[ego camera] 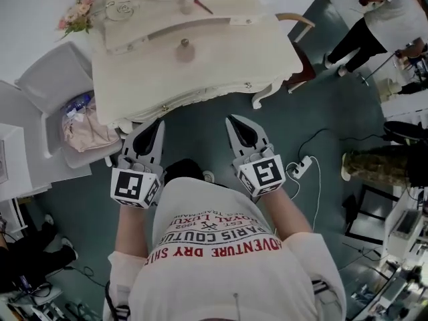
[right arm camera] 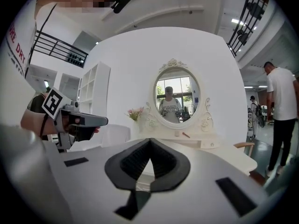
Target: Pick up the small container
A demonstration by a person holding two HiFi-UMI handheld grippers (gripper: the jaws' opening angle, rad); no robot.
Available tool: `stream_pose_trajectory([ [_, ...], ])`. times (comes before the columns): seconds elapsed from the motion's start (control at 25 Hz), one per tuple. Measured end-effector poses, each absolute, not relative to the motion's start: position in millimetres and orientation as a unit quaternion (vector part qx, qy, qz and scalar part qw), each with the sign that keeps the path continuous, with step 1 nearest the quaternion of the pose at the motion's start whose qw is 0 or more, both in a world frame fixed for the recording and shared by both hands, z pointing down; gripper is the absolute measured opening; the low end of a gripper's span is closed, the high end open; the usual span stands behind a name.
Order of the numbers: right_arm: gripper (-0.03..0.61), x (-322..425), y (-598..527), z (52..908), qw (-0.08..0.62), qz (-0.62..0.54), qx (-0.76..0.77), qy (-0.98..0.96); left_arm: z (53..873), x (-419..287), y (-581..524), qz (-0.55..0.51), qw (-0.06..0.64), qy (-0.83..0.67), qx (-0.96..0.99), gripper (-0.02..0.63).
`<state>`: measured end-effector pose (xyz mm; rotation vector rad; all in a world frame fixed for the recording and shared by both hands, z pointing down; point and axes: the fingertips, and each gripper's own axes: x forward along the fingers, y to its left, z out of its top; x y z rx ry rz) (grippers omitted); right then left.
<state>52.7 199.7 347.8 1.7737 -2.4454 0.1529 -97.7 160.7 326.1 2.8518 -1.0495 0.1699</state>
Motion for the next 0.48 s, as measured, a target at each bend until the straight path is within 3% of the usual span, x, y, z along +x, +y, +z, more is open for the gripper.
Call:
stream_pose_trajectory([
  [0.48, -0.002, 85.9, 72.2, 371.9, 0.086, 0.076, 0.544, -0.831, 362.3, -38.6, 29.7, 0.093, 0.063, -0.352, 0.929, 0.008],
])
